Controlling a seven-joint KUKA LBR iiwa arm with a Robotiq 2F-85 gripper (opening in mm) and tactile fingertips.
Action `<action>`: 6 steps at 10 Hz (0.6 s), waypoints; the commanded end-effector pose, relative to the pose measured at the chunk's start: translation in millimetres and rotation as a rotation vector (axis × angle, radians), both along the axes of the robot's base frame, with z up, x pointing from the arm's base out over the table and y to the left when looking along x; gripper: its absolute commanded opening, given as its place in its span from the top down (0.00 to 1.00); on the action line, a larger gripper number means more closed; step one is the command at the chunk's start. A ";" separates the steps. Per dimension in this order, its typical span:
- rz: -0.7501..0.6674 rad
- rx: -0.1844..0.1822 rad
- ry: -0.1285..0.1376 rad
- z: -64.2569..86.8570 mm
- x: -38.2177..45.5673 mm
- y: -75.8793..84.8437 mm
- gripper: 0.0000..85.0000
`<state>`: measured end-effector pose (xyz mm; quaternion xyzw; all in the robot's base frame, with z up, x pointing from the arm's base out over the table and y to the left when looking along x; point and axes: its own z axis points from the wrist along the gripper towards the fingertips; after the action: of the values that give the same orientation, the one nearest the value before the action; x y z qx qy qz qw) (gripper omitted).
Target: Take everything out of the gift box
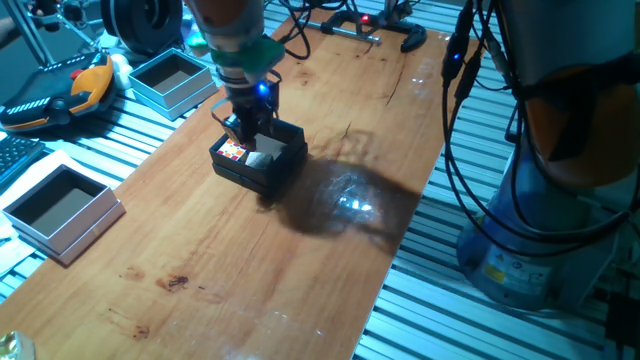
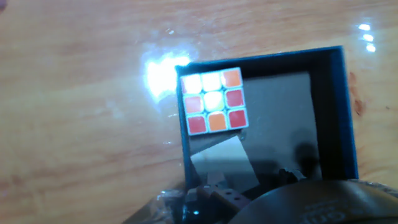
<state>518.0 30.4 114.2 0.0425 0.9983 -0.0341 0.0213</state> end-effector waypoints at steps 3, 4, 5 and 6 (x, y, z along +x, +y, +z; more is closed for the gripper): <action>0.097 -0.017 -0.006 -8.4 -3.4 1.6 0.25; 0.115 -0.001 -0.007 -13.5 -3.1 -0.4 0.25; 0.129 0.005 -0.011 -17.7 -2.5 -1.5 0.24; 0.138 0.006 -0.012 -19.5 -2.3 -1.8 0.24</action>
<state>515.7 28.6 94.7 -0.0276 0.9988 -0.0292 0.0287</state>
